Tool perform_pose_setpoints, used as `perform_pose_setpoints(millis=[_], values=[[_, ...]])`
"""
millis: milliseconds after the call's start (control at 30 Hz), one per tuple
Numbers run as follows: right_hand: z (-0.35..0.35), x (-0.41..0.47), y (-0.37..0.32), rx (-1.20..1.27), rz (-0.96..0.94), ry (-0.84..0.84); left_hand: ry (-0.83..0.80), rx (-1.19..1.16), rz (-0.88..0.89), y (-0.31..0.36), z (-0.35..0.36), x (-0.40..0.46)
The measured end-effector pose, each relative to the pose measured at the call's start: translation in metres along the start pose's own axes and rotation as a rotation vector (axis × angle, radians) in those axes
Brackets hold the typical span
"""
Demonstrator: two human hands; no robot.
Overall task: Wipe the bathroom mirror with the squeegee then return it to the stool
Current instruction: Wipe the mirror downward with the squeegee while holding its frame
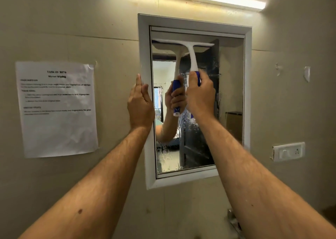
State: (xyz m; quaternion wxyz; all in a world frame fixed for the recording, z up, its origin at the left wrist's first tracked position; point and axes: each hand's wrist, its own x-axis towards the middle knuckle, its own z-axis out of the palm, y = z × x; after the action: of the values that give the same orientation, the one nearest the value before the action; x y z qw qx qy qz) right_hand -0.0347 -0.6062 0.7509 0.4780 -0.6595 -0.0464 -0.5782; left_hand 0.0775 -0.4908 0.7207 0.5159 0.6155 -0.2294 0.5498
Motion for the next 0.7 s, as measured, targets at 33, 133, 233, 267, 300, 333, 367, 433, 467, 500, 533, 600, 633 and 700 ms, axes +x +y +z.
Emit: perform_pose_setpoints(millis=[33,133,233,267,300,333,367,433,467,500,533,600,633,700], values=[[0.0,-0.006,0.008,-0.022,0.015,-0.004,-0.003,-0.004,0.0,0.0,0.0,0.001],[-0.001,-0.038,0.033,-0.035,0.087,-0.013,-0.011,-0.022,0.004,-0.001,0.0,0.003],[-0.001,-0.062,0.046,-0.027,0.117,-0.019,-0.008,-0.021,0.012,-0.004,0.0,0.004],[-0.001,-0.062,0.043,-0.021,0.123,-0.015,-0.006,-0.017,0.016,-0.005,0.0,0.004],[0.0,-0.058,0.04,-0.013,0.122,-0.014,-0.005,-0.014,0.02,-0.005,0.0,0.004],[0.001,-0.052,0.032,-0.001,0.118,-0.017,-0.004,-0.012,0.021,-0.006,-0.001,0.004],[0.003,-0.043,0.026,0.007,0.107,-0.015,-0.005,-0.012,0.019,-0.006,-0.001,0.005],[0.004,-0.028,0.014,0.027,0.078,-0.019,-0.011,-0.019,0.013,-0.007,-0.001,0.005],[0.004,-0.024,0.01,0.043,0.07,-0.024,-0.014,-0.024,0.012,-0.007,0.0,0.004],[0.003,-0.021,0.009,0.047,0.064,-0.024,-0.013,-0.024,0.013,-0.007,0.001,0.004],[0.001,-0.022,0.01,0.052,0.068,-0.025,-0.011,-0.023,0.014,-0.007,0.001,0.004],[-0.004,-0.033,0.019,0.04,0.097,-0.035,-0.014,-0.027,0.013,-0.006,0.002,0.003],[-0.007,-0.041,0.027,0.025,0.116,-0.039,-0.019,-0.037,0.013,-0.005,0.002,0.002],[-0.012,-0.063,0.045,0.006,0.155,-0.04,-0.018,-0.055,0.011,-0.005,0.001,0.0]])
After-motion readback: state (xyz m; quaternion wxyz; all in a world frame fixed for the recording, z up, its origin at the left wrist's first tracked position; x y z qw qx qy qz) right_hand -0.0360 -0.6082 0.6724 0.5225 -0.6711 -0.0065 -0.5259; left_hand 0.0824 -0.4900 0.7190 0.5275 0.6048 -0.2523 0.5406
